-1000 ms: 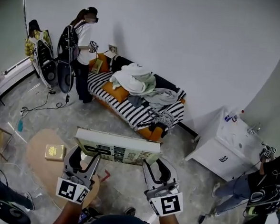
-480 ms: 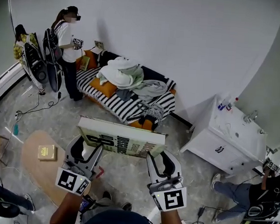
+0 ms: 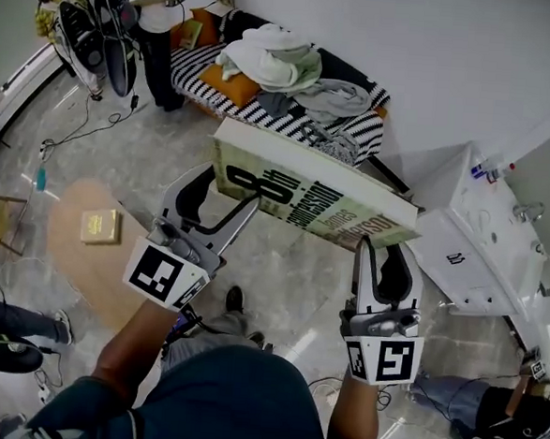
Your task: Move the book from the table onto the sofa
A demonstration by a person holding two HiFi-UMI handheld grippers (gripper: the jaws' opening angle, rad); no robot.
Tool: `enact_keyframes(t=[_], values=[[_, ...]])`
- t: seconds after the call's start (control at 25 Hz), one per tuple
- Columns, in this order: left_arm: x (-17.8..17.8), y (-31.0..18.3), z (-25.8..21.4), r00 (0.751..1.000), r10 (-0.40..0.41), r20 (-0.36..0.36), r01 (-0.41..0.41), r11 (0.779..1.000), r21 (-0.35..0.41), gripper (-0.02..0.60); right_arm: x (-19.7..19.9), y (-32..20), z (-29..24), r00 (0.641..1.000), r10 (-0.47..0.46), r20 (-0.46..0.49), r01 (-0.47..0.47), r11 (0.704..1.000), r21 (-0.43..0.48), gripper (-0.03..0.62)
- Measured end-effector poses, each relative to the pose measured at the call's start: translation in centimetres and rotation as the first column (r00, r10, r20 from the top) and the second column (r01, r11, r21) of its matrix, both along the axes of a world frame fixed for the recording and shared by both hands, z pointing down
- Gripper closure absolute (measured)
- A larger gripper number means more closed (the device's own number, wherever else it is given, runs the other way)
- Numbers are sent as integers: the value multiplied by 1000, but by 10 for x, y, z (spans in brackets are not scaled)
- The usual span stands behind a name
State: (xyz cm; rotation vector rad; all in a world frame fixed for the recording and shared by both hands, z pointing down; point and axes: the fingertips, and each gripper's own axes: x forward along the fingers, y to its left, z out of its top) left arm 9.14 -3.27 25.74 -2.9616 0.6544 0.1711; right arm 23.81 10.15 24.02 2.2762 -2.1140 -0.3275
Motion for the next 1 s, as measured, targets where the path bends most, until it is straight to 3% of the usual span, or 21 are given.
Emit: enact_keyframes(t=[0.32,0.6,1.0], values=[[12,-35,37,998,41,-36,-40,999,30,317,10,-34,36,999,32,-24,-32,999,11,447],[39,-108,25,997,70,-45,-70,998,-4,316,29,-100,22,998,64,-23,-65,997,-28,448],[100,-156,33,1000,24,-6,-24,999,-33,318,96,-153,33,1000,22,13,-22,999,-32,451]])
